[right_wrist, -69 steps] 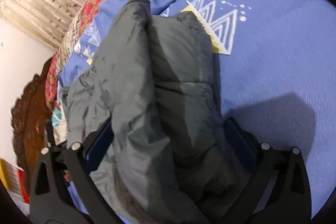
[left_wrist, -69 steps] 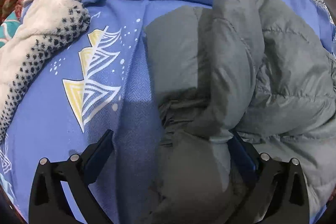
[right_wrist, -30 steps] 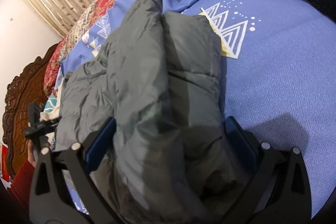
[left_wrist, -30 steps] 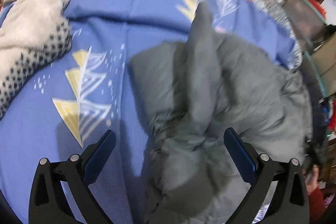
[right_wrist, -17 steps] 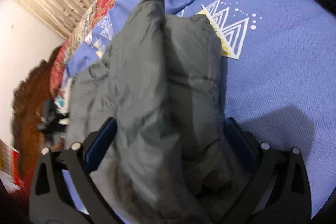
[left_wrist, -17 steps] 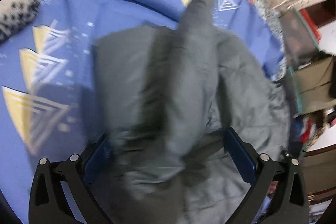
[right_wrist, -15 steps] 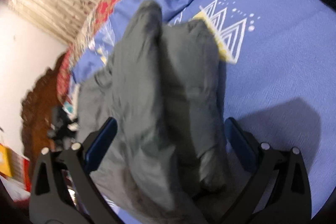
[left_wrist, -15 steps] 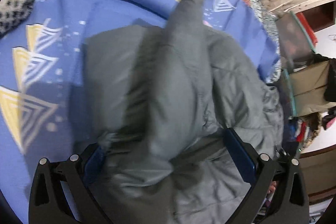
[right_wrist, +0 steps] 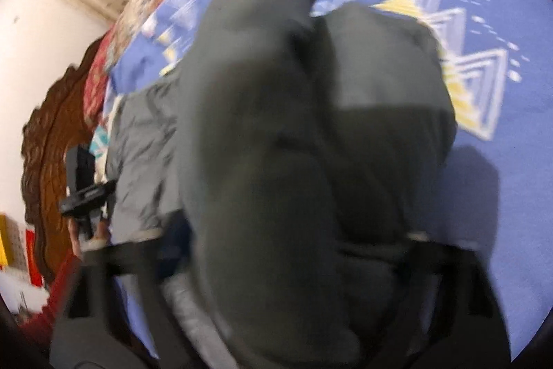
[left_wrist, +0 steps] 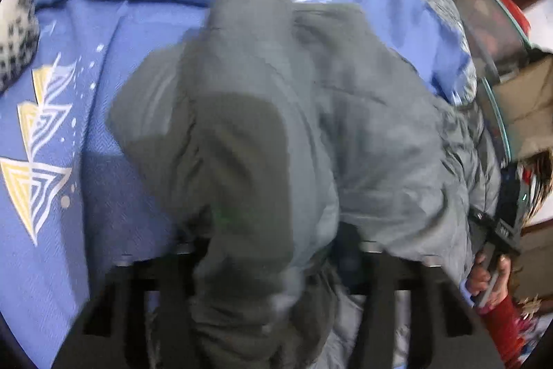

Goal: Fold large clothes
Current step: 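Grasp the folded jacket bundle with both grippers and lift it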

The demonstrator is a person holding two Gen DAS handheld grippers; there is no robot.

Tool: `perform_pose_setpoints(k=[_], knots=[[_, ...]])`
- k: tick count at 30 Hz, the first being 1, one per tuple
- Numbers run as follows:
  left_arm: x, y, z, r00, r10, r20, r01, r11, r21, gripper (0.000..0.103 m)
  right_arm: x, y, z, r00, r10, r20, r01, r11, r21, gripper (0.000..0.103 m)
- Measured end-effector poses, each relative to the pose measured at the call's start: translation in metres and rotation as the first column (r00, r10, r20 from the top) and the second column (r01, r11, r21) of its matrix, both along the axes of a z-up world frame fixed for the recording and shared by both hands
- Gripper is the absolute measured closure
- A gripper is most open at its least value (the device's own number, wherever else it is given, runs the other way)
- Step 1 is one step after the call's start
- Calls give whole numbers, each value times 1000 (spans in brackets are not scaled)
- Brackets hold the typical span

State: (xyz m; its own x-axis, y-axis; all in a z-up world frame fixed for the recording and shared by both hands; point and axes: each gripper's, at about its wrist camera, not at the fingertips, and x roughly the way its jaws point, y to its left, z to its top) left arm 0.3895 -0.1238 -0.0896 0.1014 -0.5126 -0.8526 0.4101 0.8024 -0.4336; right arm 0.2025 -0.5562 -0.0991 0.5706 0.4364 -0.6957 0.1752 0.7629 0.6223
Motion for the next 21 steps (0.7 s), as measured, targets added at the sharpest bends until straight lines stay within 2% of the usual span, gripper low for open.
perform_pose_setpoints(k=[1,3,6,10,12,15,17,21], knots=[[-6,-3,5,1000,-15,6,15,1000,-11,50,-1,11,7,1000,26,17,-26,1000,-7,65],[-22,-6,19,999,-46,18,46,998,-44,54,-4,30,20,997,62,39,-61,998,-19,77],[-52,-2,43,996,-66,59,72,991,-113,57,-16,60,42,991,104,88,-102,995,-22,82],[-97,34,73,993,-50,110,74,972,-222,58,-44,105,74,974,161,160,-159,987,-20,82],[-124,64,86,992,-19,125,52,962,-268,58,-60,131,87,960,206,190,-203,978,-39,82],[-157,104,97,987,34,158,13,957,-288,58,-81,165,98,939,264,219,-266,964,-25,82],[-186,145,104,981,92,170,-37,952,-304,58,-89,193,101,923,309,230,-314,949,-16,82],[-224,204,105,962,204,184,-149,950,-275,58,-95,244,95,893,386,233,-390,920,-27,82]])
